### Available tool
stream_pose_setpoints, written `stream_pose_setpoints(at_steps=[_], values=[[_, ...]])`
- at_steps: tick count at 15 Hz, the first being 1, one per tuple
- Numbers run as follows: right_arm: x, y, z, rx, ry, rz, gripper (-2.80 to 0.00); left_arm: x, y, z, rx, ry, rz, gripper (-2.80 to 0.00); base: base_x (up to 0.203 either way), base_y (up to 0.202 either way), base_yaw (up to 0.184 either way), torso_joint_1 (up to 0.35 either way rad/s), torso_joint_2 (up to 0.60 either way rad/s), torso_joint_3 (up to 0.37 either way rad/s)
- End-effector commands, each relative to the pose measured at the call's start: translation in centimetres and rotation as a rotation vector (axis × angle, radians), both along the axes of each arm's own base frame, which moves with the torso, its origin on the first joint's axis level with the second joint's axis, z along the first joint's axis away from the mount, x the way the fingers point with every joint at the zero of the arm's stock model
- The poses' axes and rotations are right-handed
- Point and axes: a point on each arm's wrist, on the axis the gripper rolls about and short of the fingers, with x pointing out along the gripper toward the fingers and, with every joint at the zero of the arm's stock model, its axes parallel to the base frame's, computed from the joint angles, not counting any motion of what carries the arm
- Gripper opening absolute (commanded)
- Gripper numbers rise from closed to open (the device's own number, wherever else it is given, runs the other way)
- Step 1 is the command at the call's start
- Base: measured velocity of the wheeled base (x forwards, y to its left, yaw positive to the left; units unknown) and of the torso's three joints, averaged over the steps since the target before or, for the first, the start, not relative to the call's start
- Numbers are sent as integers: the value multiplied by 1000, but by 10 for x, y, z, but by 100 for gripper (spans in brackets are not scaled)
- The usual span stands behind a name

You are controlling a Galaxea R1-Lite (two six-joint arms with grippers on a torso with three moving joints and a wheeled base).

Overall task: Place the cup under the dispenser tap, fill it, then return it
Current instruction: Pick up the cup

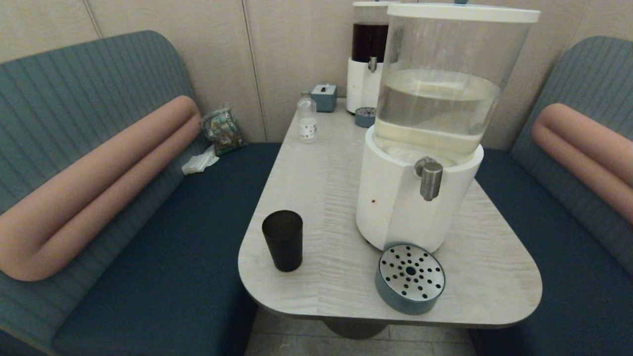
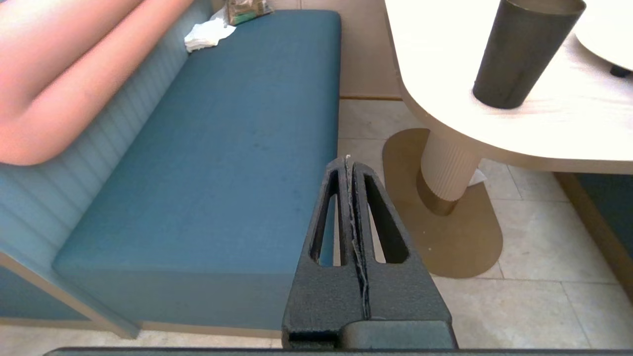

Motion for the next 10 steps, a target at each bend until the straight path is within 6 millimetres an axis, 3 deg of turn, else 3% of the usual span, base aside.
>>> stream_pose_setpoints(at_steps=[1,5,8,10], values=[[0,0,0,-1,2,0,-280,0,0,0,-4,1,3,-280,0,0,0,0,0,0],[0,0,0,-1,2,2,-280,-2,0,7,-19,-30,8,-280,0,0,0,0,0,0],[0,0,0,-1,0,2,-280,-17,0,50,-23,-124,0,-280,0,0,0,0,0,0],[0,0,0,-1,0,2,-280,-14,-1,71,-51,-68,-37,-280,0,0,0,0,0,0]])
